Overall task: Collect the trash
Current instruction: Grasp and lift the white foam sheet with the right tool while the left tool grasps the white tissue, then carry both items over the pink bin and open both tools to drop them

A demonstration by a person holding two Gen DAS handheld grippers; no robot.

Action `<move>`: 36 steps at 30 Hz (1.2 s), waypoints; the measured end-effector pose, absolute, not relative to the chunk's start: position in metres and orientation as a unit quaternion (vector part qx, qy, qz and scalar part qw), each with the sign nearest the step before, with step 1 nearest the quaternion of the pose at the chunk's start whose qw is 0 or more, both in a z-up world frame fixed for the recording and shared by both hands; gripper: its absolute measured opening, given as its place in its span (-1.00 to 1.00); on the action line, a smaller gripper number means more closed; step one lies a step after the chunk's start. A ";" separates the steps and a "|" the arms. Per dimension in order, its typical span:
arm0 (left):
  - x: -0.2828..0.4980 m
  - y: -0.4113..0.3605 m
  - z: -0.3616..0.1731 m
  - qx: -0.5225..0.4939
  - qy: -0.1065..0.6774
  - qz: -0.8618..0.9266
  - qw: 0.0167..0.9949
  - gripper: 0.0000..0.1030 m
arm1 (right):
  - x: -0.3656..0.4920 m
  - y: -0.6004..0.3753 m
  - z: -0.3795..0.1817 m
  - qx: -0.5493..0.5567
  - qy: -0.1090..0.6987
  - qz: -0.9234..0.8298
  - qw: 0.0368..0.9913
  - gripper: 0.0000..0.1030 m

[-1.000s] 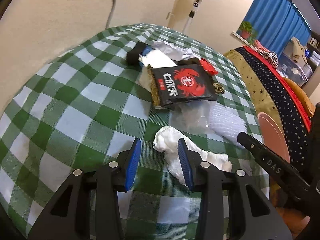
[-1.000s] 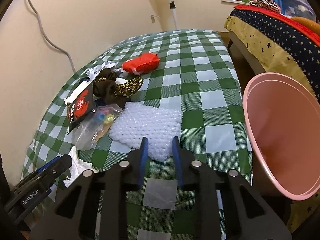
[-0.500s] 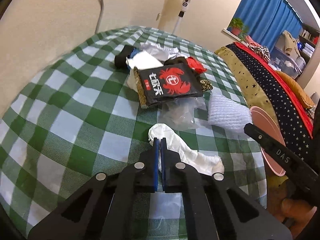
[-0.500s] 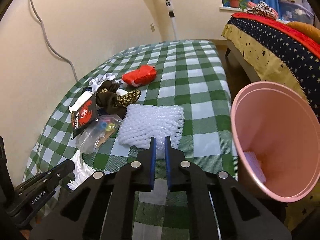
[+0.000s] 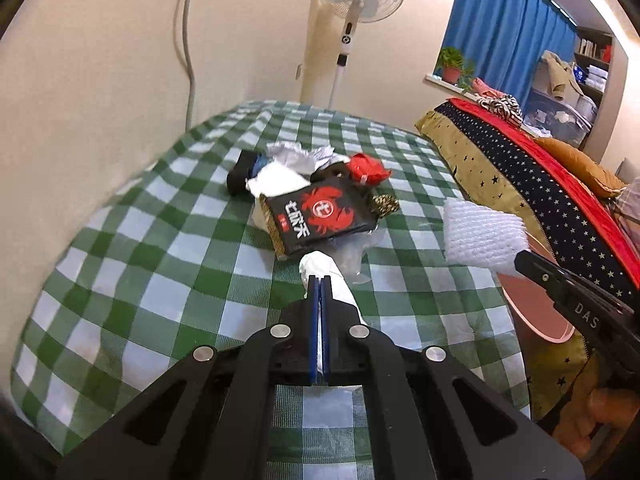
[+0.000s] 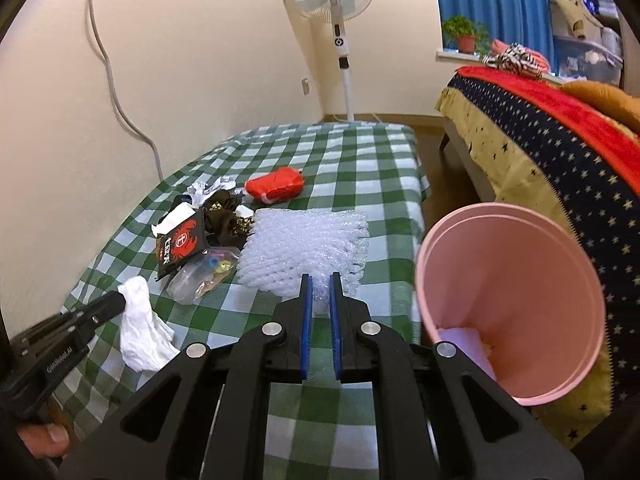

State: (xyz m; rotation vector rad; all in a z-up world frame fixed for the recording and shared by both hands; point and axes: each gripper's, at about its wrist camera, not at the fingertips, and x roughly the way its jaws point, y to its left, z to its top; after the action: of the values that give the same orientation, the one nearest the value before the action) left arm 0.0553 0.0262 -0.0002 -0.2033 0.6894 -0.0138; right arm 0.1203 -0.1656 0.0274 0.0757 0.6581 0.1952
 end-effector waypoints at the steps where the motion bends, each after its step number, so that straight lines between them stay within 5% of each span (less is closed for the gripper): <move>1: 0.054 0.025 0.002 -0.099 0.333 -0.007 0.938 -0.99 | 0.117 -0.169 0.029 0.036 0.319 0.093 0.942 -0.83; 36: 0.061 -0.080 0.045 -0.036 0.273 -0.126 0.953 -0.99 | 0.077 -0.269 0.071 0.071 0.257 -0.070 0.961 -0.83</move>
State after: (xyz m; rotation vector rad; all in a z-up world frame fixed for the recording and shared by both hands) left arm 0.0610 -0.0795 0.0449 -0.0731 0.5543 -0.2560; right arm 0.0772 -0.2689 0.0709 0.1442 0.5210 -0.1424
